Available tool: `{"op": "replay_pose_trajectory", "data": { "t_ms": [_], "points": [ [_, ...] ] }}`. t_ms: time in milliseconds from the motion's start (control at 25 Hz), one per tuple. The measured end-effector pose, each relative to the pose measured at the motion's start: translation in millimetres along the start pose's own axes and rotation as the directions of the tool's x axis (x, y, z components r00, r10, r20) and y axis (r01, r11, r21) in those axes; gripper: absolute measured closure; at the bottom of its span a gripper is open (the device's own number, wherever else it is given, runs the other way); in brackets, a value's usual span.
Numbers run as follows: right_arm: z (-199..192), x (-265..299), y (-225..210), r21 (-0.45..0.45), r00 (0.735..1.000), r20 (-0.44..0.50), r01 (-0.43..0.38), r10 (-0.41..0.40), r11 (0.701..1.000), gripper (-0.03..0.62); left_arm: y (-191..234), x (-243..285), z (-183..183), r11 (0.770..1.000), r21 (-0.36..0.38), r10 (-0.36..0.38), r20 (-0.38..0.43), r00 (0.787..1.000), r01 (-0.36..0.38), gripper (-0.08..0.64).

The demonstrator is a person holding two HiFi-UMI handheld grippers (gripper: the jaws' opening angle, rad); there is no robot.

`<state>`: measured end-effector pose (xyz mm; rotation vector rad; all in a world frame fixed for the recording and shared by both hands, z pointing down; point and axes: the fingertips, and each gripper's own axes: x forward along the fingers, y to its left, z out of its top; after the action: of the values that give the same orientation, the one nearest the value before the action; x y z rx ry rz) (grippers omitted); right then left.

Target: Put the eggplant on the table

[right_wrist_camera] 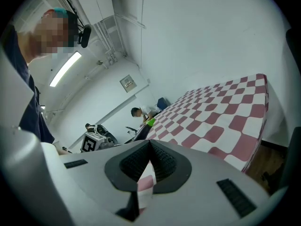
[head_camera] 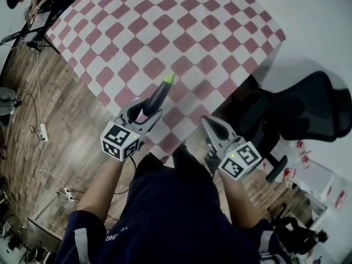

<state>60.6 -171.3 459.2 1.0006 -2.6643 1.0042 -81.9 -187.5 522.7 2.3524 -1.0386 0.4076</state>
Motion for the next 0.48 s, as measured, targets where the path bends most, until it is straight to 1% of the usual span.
{"op": "replay_pose_trajectory", "data": {
  "t_ms": [280,360,480],
  "points": [
    [-4.4,-5.7,-27.8,0.027,1.000,-0.018,0.002,-0.001,1.000,0.577,4.9,48.1,-27.3,1.000,0.011,0.007,-0.103,0.995,-0.006,0.325],
    [-6.1,-7.9,-34.7,0.037,1.000,-0.025,0.005,-0.004,0.999,0.577,4.4,59.6,-33.1,0.999,0.036,0.008,-0.130,0.991,-0.004,0.325],
    [-10.3,-10.7,-45.1,0.046,0.999,-0.038,0.011,-0.009,0.999,0.577,5.5,76.1,-42.8,0.996,0.093,0.021,-0.172,0.985,-0.005,0.325]
  ]
}}
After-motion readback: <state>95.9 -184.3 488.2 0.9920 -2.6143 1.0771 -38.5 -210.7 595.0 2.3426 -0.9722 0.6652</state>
